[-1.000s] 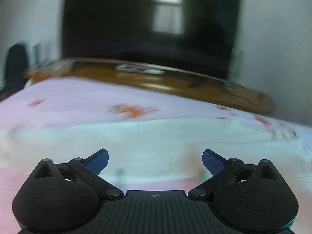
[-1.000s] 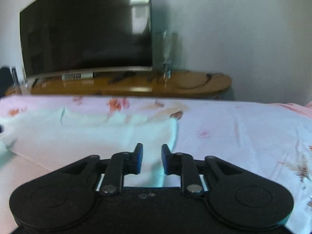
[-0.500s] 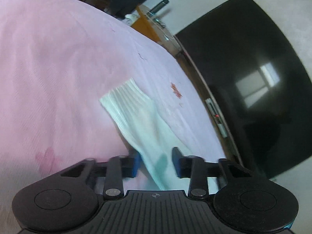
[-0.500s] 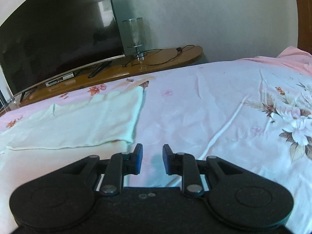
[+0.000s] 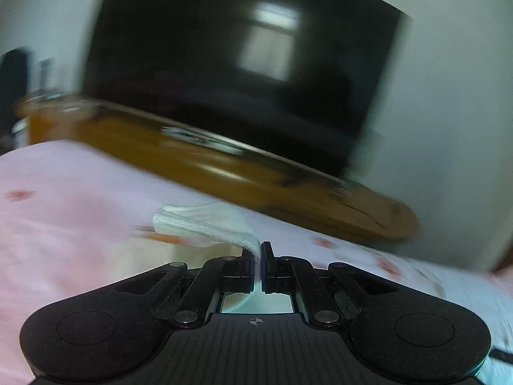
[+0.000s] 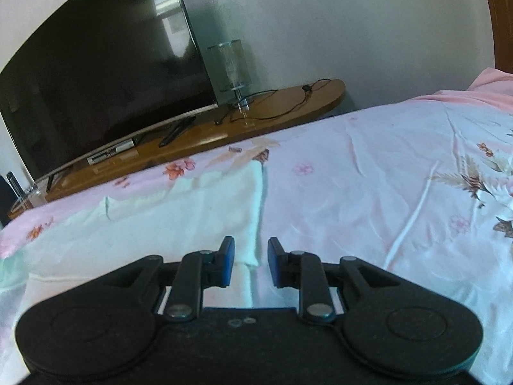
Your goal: Fold small clothes
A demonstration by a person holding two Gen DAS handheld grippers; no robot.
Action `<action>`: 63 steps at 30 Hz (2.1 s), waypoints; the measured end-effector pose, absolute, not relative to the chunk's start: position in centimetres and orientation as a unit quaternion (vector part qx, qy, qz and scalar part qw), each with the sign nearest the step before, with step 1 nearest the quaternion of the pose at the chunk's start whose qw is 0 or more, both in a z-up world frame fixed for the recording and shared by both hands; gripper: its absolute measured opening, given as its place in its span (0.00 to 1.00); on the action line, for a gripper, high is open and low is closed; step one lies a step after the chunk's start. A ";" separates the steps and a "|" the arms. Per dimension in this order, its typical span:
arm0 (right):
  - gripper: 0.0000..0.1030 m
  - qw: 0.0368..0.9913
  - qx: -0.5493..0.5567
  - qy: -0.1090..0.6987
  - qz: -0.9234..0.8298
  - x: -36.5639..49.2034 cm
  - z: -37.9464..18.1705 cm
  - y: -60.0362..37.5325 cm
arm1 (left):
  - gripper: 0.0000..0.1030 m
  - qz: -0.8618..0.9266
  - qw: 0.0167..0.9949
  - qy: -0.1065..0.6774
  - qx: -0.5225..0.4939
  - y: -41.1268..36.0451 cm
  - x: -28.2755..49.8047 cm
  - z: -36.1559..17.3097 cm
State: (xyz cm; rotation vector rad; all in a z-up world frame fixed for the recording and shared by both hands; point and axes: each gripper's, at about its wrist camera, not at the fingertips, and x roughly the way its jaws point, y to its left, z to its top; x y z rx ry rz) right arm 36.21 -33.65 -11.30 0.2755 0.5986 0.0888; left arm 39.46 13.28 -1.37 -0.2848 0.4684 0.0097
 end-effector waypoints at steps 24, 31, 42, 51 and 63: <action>0.38 0.913 0.147 0.313 0.216 40.5 -12.0 -20.6 | 0.75 0.108 0.937 0.327 -0.066 10.9 35.0 -8.7; 0.39 0.928 -0.015 0.299 0.222 41.8 -11.4 -13.9 | 0.75 0.113 0.926 0.349 -0.090 11.2 38.3 -11.2; 0.04 0.950 -0.048 0.232 0.203 41.0 -9.2 -15.2 | 0.75 0.107 0.929 0.344 -0.086 10.4 39.5 -11.3; 0.04 0.952 -0.018 0.236 0.196 41.2 -8.6 -17.6 | 0.75 0.100 0.932 0.335 -0.094 9.1 39.6 -10.6; 0.04 0.950 -0.015 0.241 0.199 41.9 -9.2 -17.6 | 0.75 0.093 0.936 0.322 -0.110 8.9 38.5 -10.6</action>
